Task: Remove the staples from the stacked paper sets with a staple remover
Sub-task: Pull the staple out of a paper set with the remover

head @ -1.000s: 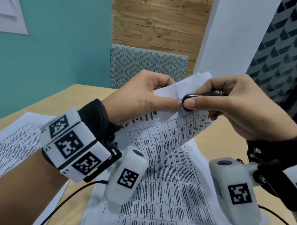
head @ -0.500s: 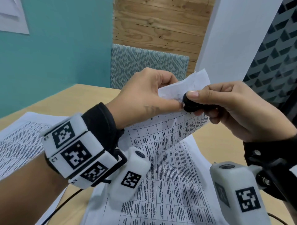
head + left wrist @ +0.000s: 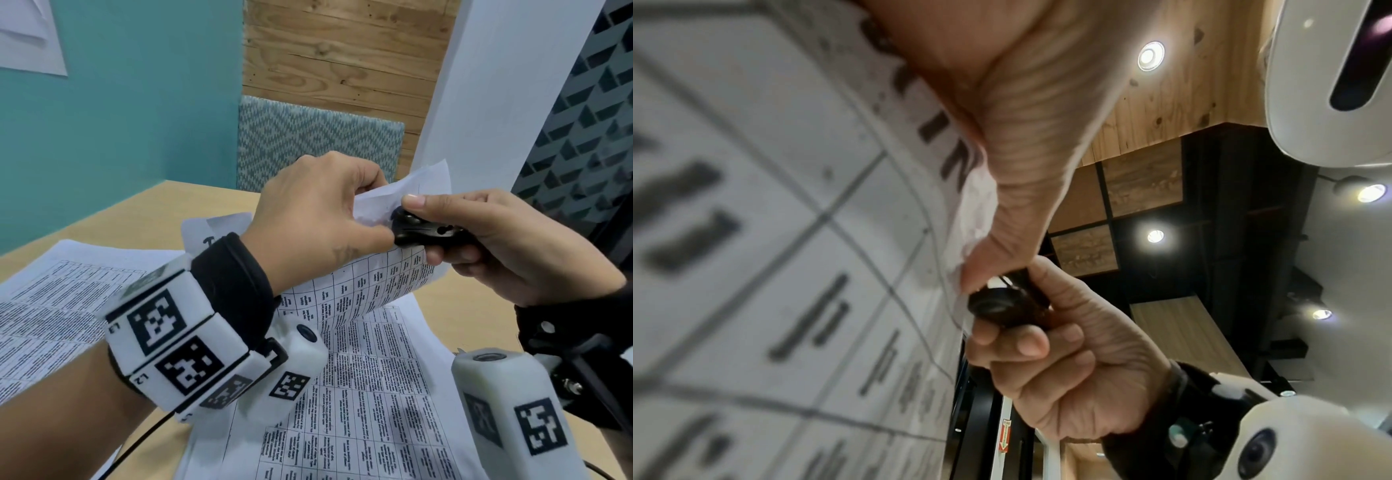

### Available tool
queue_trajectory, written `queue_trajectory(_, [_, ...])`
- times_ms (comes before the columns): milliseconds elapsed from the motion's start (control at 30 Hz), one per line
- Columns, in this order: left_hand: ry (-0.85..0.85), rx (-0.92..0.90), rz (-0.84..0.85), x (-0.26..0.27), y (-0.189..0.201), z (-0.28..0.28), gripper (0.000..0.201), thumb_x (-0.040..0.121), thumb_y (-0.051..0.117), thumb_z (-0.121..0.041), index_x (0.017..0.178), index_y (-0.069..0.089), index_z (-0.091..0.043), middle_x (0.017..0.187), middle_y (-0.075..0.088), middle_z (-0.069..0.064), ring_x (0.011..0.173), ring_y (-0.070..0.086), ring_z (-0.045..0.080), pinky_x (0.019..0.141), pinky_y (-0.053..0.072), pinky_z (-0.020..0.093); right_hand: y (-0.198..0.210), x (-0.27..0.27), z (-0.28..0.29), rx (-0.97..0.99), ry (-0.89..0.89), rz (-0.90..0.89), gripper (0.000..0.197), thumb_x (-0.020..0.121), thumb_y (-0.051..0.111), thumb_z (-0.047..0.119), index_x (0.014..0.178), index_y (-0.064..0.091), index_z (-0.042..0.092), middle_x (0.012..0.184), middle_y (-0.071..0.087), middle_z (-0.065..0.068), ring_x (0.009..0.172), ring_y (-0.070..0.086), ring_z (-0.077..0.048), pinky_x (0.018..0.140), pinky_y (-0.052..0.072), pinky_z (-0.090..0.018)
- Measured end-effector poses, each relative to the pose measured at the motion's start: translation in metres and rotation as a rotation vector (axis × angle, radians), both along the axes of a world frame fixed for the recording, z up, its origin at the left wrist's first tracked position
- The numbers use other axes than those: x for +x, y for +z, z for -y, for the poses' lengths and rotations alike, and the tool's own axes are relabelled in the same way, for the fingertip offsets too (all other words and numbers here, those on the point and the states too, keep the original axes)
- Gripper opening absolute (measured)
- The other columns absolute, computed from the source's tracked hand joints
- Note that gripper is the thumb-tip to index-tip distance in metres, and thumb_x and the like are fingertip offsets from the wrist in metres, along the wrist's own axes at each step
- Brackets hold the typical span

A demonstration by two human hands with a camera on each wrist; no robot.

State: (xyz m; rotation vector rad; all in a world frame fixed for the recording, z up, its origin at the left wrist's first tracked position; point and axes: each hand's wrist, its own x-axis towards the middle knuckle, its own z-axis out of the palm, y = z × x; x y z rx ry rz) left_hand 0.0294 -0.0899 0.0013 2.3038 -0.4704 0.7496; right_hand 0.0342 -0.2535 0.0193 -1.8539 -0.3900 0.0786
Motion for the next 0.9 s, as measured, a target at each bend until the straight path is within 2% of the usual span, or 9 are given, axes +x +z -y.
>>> queue_trajectory(100, [0.030, 0.049, 0.036, -0.004, 0.002, 0.000, 0.028, 0.053, 0.055, -0.042, 0.074, 0.063, -0.025, 0.057, 0.054, -0.005, 0.057, 0.049, 0.009, 0.051, 0.029, 0.026, -0.001, 0.001, 0.002, -0.002, -0.002, -0.006, 0.030, 0.064, 0.059, 0.034, 0.073, 0.064, 0.006, 0.040, 0.054, 0.001, 0.026, 0.032, -0.002, 0.033, 0.014, -0.012])
queue_trajectory(233, [0.067, 0.139, 0.065, -0.004, 0.003, 0.001, 0.035, 0.053, 0.053, -0.043, 0.078, 0.064, -0.022, 0.055, 0.053, -0.004, 0.055, 0.047, 0.007, 0.049, 0.027, 0.026, -0.002, 0.001, 0.003, -0.046, 0.008, 0.069, 0.024, 0.058, 0.073, 0.032, 0.060, 0.070, 0.008, 0.050, 0.061, -0.007, 0.035, 0.033, -0.005, 0.033, 0.015, -0.011])
queue_trajectory(333, [0.073, 0.151, 0.051, -0.004, 0.003, 0.002, 0.035, 0.053, 0.053, -0.044, 0.077, 0.065, -0.022, 0.055, 0.053, -0.004, 0.057, 0.049, 0.008, 0.049, 0.028, 0.026, -0.006, -0.001, 0.004, -0.119, -0.039, 0.320, 0.026, 0.059, 0.081, 0.029, 0.060, 0.068, 0.006, 0.047, 0.059, -0.003, 0.040, 0.039, -0.005, 0.038, 0.026, -0.012])
queue_trajectory(433, [-0.014, 0.063, -0.002, -0.001, 0.005, -0.002, 0.031, 0.055, 0.057, -0.041, 0.074, 0.066, -0.018, 0.059, 0.059, 0.001, 0.062, 0.056, 0.019, 0.053, 0.038, 0.029, -0.007, -0.004, 0.005, -0.254, -0.086, 0.661, 0.035, 0.059, 0.078, 0.046, 0.065, 0.068, 0.012, 0.058, 0.064, -0.009, 0.051, 0.050, -0.016, 0.047, 0.038, -0.029])
queue_trajectory(500, [-0.170, -0.067, -0.105, 0.002, 0.009, -0.009, 0.025, 0.061, 0.065, -0.032, 0.076, 0.068, -0.012, 0.068, 0.066, 0.011, 0.062, 0.058, 0.016, 0.058, 0.046, 0.032, -0.004, -0.005, 0.009, -0.302, -0.056, 0.823, 0.033, 0.065, 0.074, 0.044, 0.072, 0.069, 0.013, 0.067, 0.066, -0.007, 0.061, 0.060, -0.019, 0.056, 0.047, -0.041])
queue_trajectory(633, [-0.444, -0.235, -0.369, 0.000, 0.017, -0.023, 0.020, 0.074, 0.076, -0.011, 0.090, 0.069, -0.001, 0.087, 0.071, 0.019, 0.069, 0.059, 0.015, 0.065, 0.048, 0.029, -0.001, -0.004, 0.015, -0.430, 0.026, 1.090, 0.028, 0.072, 0.076, 0.027, 0.086, 0.070, 0.004, 0.080, 0.063, -0.005, 0.072, 0.060, -0.012, 0.064, 0.048, -0.029])
queue_trajectory(700, [-0.453, -0.245, -0.422, 0.002, 0.017, -0.026, 0.019, 0.077, 0.071, -0.014, 0.093, 0.070, -0.003, 0.087, 0.072, 0.015, 0.071, 0.064, 0.016, 0.067, 0.052, 0.026, -0.002, -0.004, 0.015, -0.448, 0.029, 1.141, 0.027, 0.074, 0.075, 0.025, 0.088, 0.069, 0.002, 0.080, 0.061, -0.004, 0.071, 0.058, -0.008, 0.063, 0.048, -0.025])
queue_trajectory(833, [-0.488, -0.272, -0.533, 0.005, 0.015, -0.029, 0.023, 0.077, 0.071, -0.024, 0.094, 0.072, -0.009, 0.093, 0.073, 0.012, 0.085, 0.070, 0.029, 0.083, 0.055, 0.042, -0.003, -0.003, 0.014, -0.442, 0.032, 1.193, 0.025, 0.075, 0.075, 0.020, 0.088, 0.069, 0.000, 0.078, 0.061, -0.007, 0.069, 0.053, -0.004, 0.064, 0.043, -0.011])
queue_trajectory(900, [-0.554, -0.363, -0.597, 0.005, 0.015, -0.030, 0.022, 0.079, 0.068, -0.019, 0.094, 0.070, -0.003, 0.091, 0.072, 0.015, 0.078, 0.069, 0.028, 0.076, 0.056, 0.039, -0.002, -0.003, 0.014, -0.438, 0.031, 1.213, 0.025, 0.075, 0.075, 0.020, 0.088, 0.068, 0.000, 0.078, 0.061, -0.008, 0.069, 0.053, -0.007, 0.064, 0.043, -0.012])
